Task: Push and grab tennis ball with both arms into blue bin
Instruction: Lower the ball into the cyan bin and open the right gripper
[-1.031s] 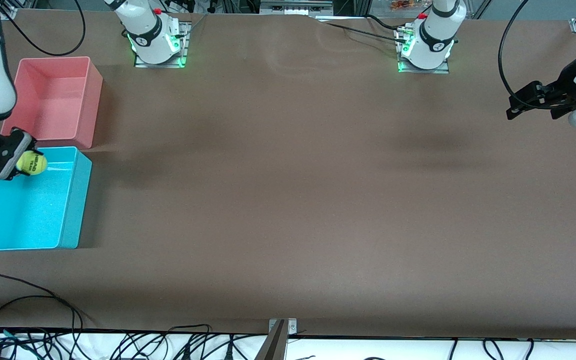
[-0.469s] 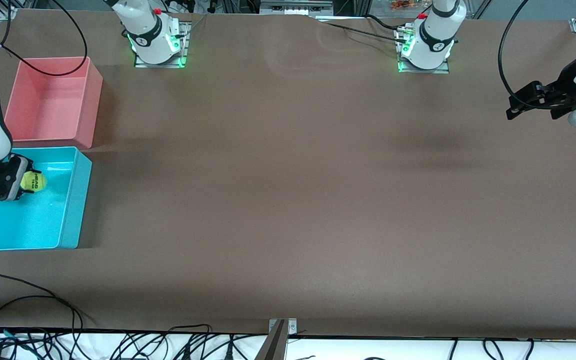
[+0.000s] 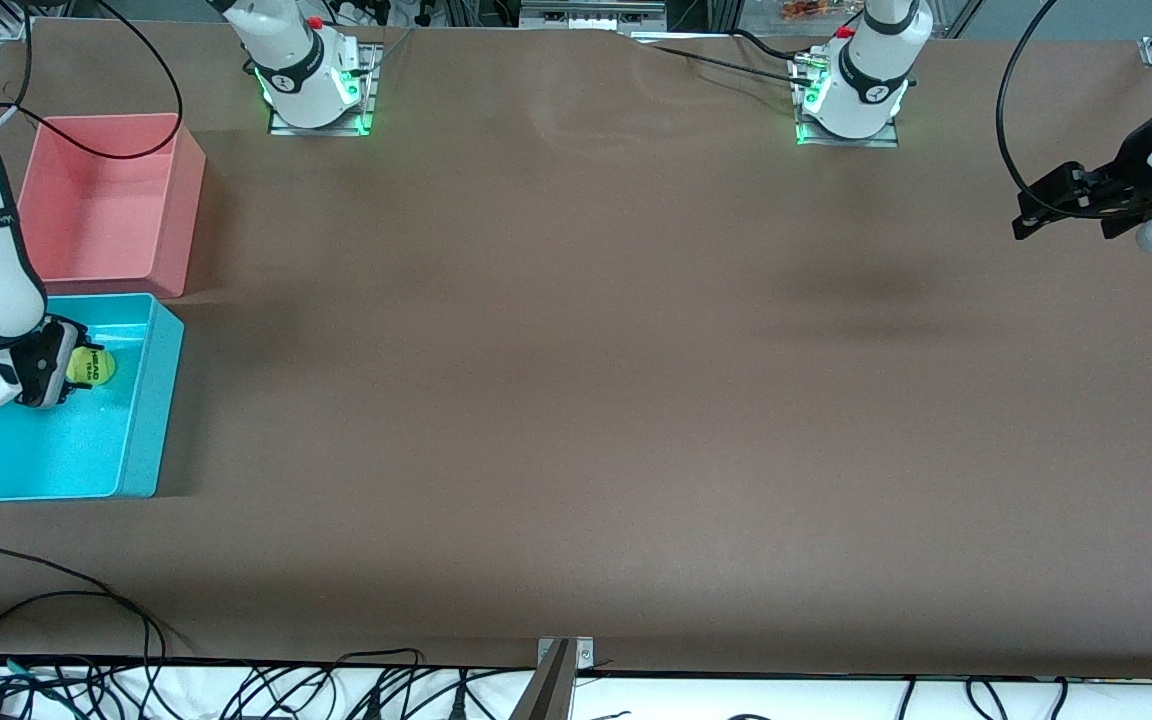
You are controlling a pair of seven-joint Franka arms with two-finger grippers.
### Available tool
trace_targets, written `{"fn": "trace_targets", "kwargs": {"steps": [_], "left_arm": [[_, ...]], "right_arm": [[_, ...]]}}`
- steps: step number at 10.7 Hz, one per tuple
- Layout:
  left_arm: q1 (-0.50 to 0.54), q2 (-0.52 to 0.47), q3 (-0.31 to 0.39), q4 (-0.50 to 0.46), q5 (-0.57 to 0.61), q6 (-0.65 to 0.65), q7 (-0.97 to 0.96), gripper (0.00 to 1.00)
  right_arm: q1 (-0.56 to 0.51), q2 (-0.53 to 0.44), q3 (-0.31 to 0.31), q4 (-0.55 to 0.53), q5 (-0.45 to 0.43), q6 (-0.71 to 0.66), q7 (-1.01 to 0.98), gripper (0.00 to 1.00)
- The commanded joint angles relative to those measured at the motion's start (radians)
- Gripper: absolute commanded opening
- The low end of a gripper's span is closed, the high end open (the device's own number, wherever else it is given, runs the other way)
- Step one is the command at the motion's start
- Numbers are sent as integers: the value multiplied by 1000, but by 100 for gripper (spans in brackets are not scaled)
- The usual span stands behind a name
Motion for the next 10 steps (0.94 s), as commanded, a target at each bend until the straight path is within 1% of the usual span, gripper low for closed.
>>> {"fn": "trace_targets", "kwargs": {"steps": [1,2,3,4,7,8,10], "left_arm": [[-3,10,2,27,-19,-8,-8,100],[-3,10,2,27,-19,-8,-8,100],[-2,10,2,27,-19,-8,-8,100],[-3,10,2,27,-19,-8,-8,100],[-3,10,2,27,-19,-8,-8,100],[-3,10,2,27,-19,-8,-8,100],[-3,10,2,27,-19,-8,-8,100]], "right_arm": [[-10,2,9,-15,18,-13,-11,52],[-10,-1,9,-23,19,-13,-8,66],[-1,-22,9,-35,19,-4,-3,96],[18,-50,6,-57,17,10,-3,100],[33,-139,10,-89,16,10,3,100],[54,-185,12,-95,19,1,11,100],[87,-306,15,-162,17,-1,121,100]]}}
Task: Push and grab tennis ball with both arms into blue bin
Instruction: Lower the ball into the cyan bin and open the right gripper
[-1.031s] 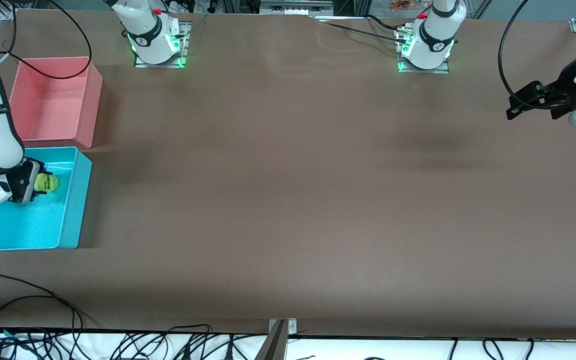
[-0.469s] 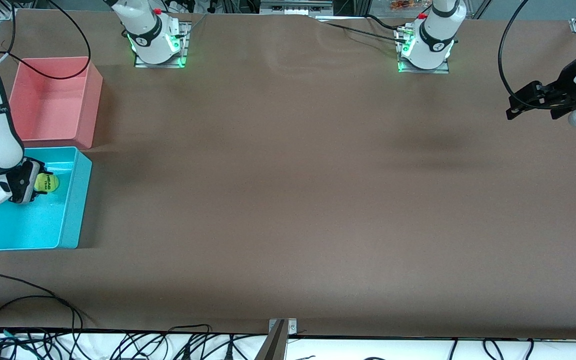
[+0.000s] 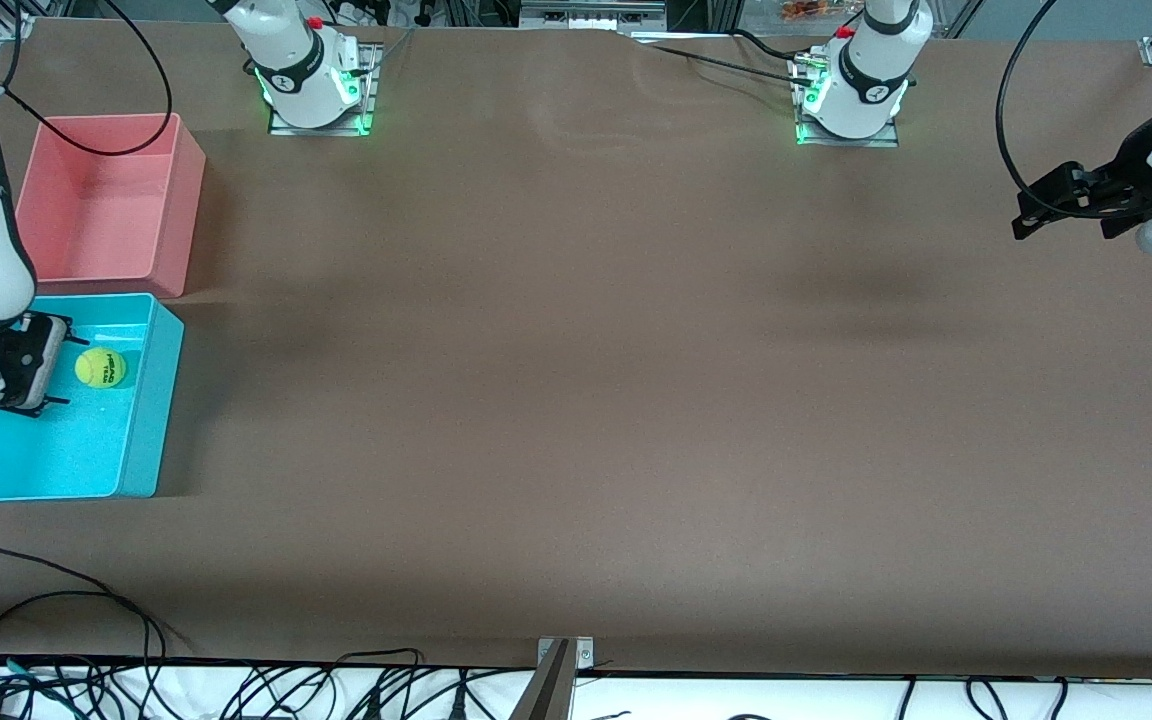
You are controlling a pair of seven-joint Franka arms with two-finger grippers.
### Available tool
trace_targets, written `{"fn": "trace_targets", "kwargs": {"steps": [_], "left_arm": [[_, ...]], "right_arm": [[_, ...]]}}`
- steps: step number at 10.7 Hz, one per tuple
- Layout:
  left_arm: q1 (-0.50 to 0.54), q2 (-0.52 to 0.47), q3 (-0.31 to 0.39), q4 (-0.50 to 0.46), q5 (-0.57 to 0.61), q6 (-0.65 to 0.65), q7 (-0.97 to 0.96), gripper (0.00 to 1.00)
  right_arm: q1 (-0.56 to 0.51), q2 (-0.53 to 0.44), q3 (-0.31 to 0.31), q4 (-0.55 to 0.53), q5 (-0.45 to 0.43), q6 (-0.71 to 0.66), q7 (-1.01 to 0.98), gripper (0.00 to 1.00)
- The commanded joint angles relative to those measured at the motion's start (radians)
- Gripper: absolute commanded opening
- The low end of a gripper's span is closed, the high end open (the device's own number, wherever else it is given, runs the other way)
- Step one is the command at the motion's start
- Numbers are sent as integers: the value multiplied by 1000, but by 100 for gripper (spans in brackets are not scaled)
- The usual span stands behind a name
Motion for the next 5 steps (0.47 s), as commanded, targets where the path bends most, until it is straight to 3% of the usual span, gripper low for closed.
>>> {"fn": "trace_targets", "kwargs": {"steps": [1,2,5], "left_arm": [[-3,10,3,27,-19,-8,-8,100],[-3,10,3,27,-19,-8,-8,100],[-3,10,3,27,-19,-8,-8,100]], "right_arm": [[34,-204,16,-162,15,-3,147,100],[34,-261,25,-221,15,-3,187,100],[34,-373,161,-254,15,-55,413,100]]}}
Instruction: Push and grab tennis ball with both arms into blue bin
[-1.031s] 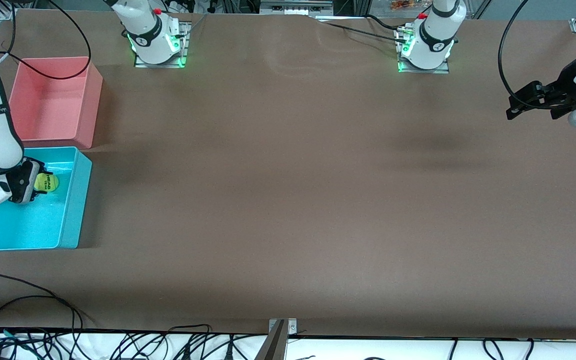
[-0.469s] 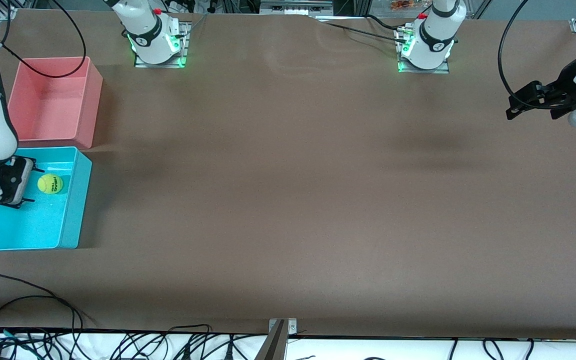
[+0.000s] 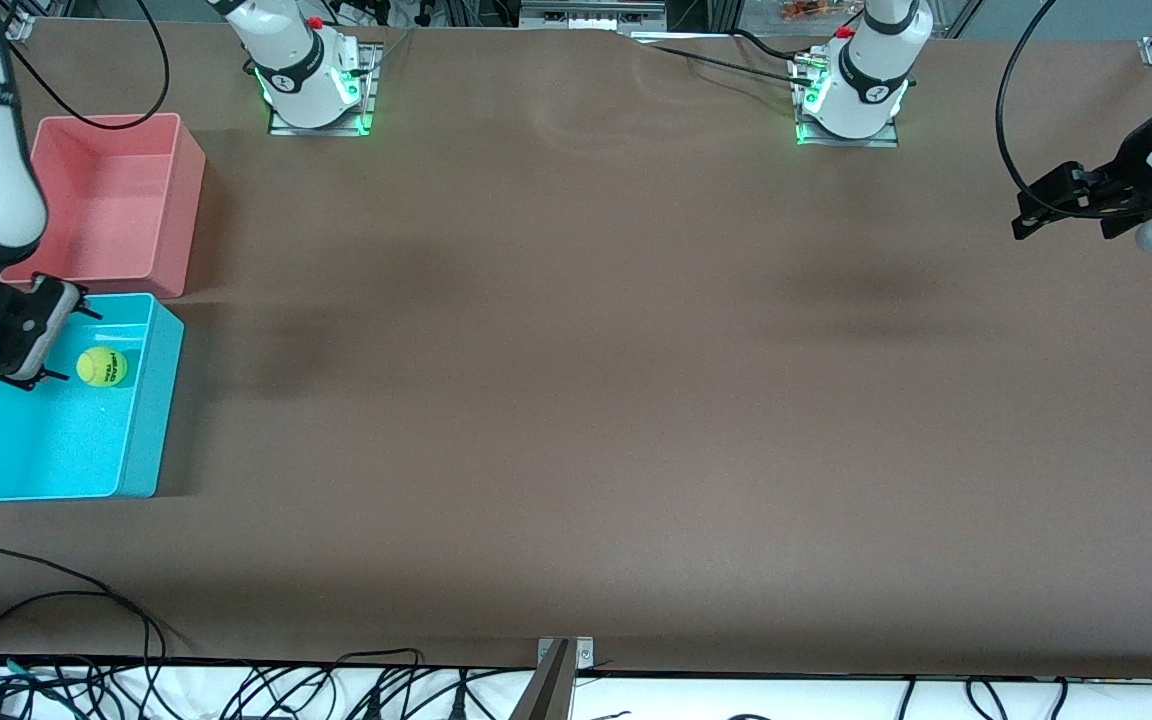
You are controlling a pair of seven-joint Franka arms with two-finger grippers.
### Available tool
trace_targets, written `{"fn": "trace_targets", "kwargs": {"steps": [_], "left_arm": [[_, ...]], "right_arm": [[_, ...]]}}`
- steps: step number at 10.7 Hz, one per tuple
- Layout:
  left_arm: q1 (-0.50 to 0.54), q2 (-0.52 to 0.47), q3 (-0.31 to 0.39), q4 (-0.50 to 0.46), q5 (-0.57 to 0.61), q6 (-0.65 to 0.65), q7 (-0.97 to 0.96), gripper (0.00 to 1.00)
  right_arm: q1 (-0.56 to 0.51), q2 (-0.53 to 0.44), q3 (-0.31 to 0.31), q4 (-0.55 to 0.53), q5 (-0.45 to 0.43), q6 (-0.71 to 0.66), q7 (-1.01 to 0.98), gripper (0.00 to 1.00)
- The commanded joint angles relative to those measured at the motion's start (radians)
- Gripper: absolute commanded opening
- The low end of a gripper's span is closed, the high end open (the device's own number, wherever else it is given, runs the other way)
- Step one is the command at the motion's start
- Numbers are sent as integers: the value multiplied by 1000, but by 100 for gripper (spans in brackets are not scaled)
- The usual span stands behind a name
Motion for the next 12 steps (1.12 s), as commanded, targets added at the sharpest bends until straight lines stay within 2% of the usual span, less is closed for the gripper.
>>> {"fn": "trace_targets", "kwargs": {"steps": [1,3,4,5,7,8,10,12], "left_arm": [[-2,10,3,26,-19,-8,-8,100],[-1,10,3,26,-19,-8,-8,100],[-1,10,3,26,-21,-8,-8,100],[-2,10,3,26,-21,-8,-8,100],[-2,10,3,26,-19,-8,-8,100],[-2,10,3,26,-21,-8,-7,100],[-1,10,3,26,-19,-9,-7,100],[-1,10,3,26,-21,-9,-7,100]], "right_arm": [[-4,-161,122,-64,11,-39,301,100],[-4,-231,197,-58,11,-53,534,100],[2,-259,214,-56,11,-79,643,100],[55,-268,199,-53,14,-129,749,100],[277,-267,11,35,46,-218,901,100],[307,-264,-23,71,69,-237,951,100],[306,-265,-31,126,83,-248,1102,100],[301,-265,-30,190,69,-332,1323,100]]}}
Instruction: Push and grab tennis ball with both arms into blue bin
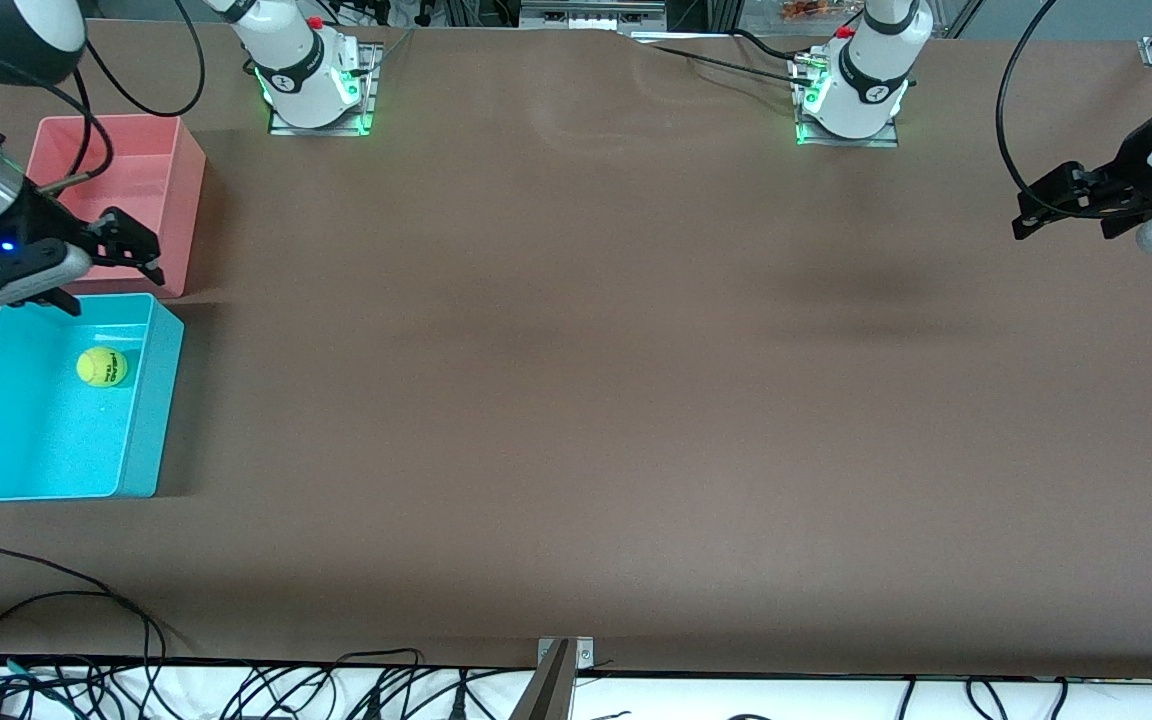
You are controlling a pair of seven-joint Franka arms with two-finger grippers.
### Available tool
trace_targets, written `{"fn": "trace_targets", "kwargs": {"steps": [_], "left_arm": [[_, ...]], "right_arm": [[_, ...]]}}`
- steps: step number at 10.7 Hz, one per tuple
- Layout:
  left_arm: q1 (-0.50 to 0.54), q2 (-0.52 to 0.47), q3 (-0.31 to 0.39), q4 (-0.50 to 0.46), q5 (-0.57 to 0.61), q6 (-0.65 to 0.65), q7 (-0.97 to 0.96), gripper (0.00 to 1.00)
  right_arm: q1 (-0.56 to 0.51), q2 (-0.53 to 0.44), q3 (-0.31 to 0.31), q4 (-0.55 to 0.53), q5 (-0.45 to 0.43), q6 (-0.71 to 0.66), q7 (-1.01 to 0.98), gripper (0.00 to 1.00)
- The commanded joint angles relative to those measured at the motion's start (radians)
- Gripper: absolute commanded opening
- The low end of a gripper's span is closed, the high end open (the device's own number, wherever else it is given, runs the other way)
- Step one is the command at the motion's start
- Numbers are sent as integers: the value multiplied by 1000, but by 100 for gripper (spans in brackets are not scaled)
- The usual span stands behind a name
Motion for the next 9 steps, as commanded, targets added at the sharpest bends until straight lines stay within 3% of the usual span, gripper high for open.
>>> {"fn": "trace_targets", "kwargs": {"steps": [1,6,9], "left_arm": [[-1,9,2,24,-19,-11,-7,100],[1,9,2,24,-19,-14,-7,100],[-1,9,2,24,-19,-14,-7,100]], "right_arm": [[11,3,-13,103,-2,-124,270,100],[8,21,-27,185,-53,-267,405,100],[6,40,-21,188,-55,-260,413,100]]}}
